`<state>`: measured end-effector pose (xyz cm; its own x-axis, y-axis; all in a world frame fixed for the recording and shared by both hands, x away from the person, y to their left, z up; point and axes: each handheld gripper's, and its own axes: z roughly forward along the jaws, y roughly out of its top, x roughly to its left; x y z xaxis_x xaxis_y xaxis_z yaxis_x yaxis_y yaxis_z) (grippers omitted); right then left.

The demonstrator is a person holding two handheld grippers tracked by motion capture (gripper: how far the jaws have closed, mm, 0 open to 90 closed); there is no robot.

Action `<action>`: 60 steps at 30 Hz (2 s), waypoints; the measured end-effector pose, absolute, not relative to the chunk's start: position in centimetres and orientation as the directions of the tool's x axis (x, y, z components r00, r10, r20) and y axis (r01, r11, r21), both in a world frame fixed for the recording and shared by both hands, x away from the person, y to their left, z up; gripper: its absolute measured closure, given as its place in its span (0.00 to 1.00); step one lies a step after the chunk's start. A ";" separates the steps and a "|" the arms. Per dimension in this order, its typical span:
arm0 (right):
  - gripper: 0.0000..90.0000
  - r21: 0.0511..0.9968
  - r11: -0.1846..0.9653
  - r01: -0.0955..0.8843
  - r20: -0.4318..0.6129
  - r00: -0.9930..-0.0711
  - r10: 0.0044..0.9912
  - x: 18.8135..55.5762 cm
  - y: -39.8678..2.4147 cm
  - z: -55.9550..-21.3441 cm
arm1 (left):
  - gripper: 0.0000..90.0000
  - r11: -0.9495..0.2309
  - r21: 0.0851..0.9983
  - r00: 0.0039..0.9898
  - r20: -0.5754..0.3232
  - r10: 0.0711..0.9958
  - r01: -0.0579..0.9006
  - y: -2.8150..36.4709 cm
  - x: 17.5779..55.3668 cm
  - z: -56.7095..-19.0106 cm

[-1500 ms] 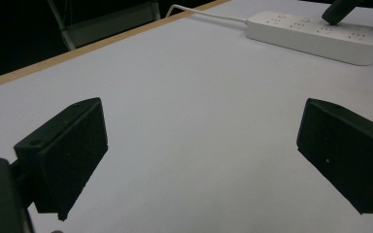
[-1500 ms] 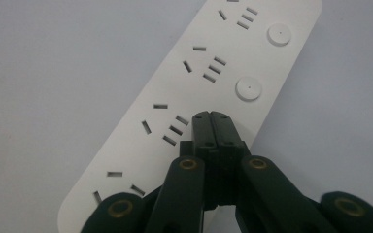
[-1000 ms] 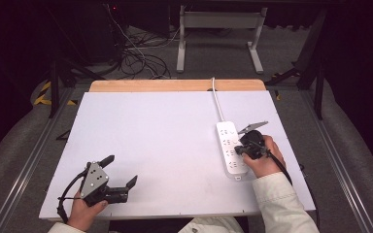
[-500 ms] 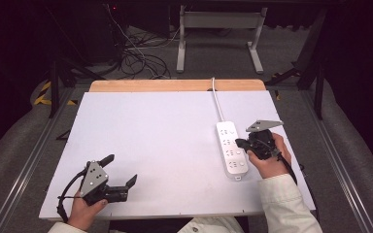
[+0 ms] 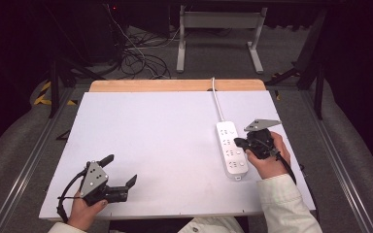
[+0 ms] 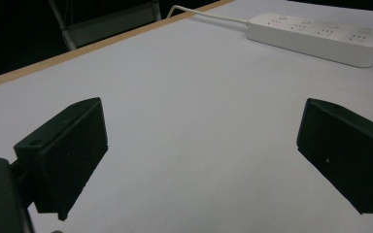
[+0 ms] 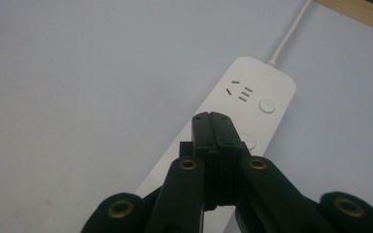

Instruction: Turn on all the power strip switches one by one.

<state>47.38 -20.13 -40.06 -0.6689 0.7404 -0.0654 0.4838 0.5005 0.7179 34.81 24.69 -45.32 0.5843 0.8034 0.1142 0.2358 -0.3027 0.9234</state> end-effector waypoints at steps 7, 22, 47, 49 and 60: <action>1.00 0.726 0.476 0.496 -0.043 -0.659 0.751 48.2 -20.3 -40.4 | 0.05 -0.304 0.923 0.583 0.115 0.804 0.238 24.6 34.8 -45.4; 1.00 0.672 0.462 0.579 -0.016 -0.613 0.790 51.5 -20.3 -43.0 | 0.05 -0.302 0.923 0.583 0.113 0.805 0.238 24.5 34.8 -45.4; 1.00 0.653 0.486 0.581 -0.067 -0.594 0.801 52.5 -20.1 -44.6 | 0.05 -0.301 0.923 0.583 0.112 0.805 0.239 24.6 34.8 -45.4; 1.00 0.655 0.482 0.582 -0.064 -0.593 0.803 52.5 -20.0 -44.6 | 0.05 -0.301 0.923 0.583 0.111 0.805 0.239 24.6 34.8 -45.4; 1.00 0.644 0.478 0.597 -0.063 -0.581 0.811 52.6 -19.8 -44.8 | 0.05 -0.304 0.922 0.583 0.113 0.804 0.239 24.6 34.8 -45.4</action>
